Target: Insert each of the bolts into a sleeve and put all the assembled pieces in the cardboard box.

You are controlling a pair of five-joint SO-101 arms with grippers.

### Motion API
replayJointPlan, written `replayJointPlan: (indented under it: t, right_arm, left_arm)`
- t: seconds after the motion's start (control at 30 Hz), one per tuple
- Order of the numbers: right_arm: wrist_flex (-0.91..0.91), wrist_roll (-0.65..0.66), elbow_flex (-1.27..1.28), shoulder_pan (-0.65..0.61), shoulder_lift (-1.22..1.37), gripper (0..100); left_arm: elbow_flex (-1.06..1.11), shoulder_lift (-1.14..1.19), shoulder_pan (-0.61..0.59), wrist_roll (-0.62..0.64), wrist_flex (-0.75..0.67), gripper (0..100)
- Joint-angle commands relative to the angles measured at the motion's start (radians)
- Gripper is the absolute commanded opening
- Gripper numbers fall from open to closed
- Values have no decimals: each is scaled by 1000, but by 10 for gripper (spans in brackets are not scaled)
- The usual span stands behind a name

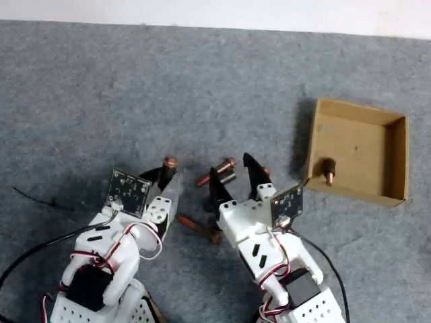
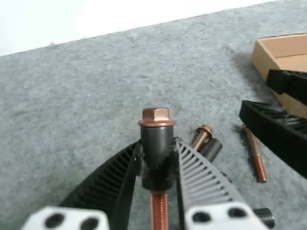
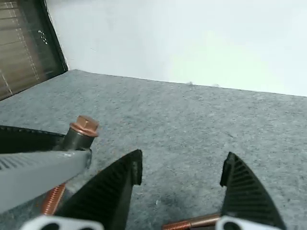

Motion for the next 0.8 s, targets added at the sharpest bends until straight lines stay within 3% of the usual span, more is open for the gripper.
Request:
replayJointPlan:
  t: [0.0, 0.2, 0.33, 0.47, 0.53, 0.77]
  right_arm:
    - [2, 5, 97, 24, -10, 245]
    - [5, 3, 90, 159, -10, 245]
    - [148, 2, 77, 220, -10, 245]
    - [349, 0, -51, 275, -10, 245]
    - [429, -64, -119, 325, -12, 245]
    - [479, -255, -213, 650, -12, 245]
  left_arm:
    - [16, -10, -15, 3, -63, 5]
    - [50, -5, 12, -172, -270, 5]
    - [27, 101, 114, -241, -468, 5]
    - [-110, 424, 183, -262, -628, 6]
    - [-228, 642, 209, -262, -683, 6]
    - [-773, 1359, 341, -262, -707, 6]
